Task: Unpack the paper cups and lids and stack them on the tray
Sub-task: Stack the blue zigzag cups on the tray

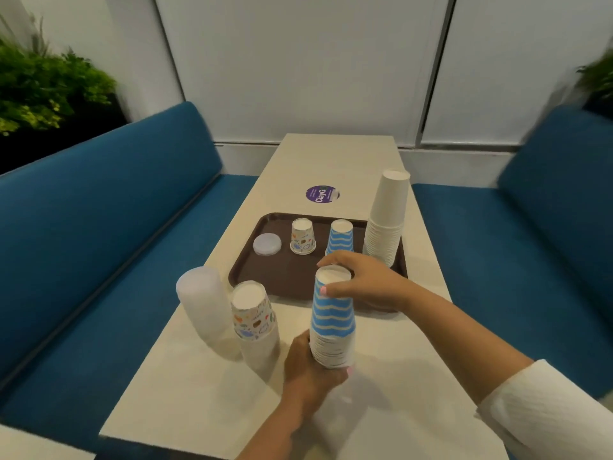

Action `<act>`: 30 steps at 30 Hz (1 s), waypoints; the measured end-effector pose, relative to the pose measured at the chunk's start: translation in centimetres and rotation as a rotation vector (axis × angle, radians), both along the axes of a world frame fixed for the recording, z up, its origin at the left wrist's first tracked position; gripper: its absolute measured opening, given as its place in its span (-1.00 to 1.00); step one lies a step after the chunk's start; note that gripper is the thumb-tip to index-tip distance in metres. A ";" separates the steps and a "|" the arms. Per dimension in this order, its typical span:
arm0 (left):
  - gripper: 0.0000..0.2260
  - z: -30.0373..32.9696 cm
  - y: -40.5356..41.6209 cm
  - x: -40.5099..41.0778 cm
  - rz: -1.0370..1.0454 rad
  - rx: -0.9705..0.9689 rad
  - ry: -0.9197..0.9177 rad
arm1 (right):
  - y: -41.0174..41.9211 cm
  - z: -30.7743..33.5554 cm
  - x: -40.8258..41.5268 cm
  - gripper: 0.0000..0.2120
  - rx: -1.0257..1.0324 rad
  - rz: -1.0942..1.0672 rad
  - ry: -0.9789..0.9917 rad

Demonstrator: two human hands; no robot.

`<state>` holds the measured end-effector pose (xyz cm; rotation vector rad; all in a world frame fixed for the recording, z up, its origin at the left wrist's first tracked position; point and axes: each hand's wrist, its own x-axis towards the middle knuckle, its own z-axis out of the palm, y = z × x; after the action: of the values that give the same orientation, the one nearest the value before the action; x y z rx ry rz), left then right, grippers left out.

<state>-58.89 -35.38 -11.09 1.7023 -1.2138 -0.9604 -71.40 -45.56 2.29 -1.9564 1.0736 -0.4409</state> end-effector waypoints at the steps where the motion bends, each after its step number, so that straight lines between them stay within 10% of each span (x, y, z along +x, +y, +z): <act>1: -0.59 0.5 0.1 0.1 -0.023 -0.018 0.093 | -0.4 0.2 0.0 -0.64 0.021 -0.048 -0.043; 7: -0.27 2.4 -1.1 0.8 -0.132 -0.038 0.387 | -1.7 2.7 0.5 -0.72 0.097 -0.257 -0.245; 30: -0.39 7.1 -2.7 1.8 -0.321 0.090 0.697 | -3.1 2.8 2.4 -0.63 0.201 -0.539 -0.285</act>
<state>-57.11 -38.10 -4.03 1.0828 -0.9791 -1.6490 -69.03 -48.63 5.09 -1.3633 1.3896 -0.8391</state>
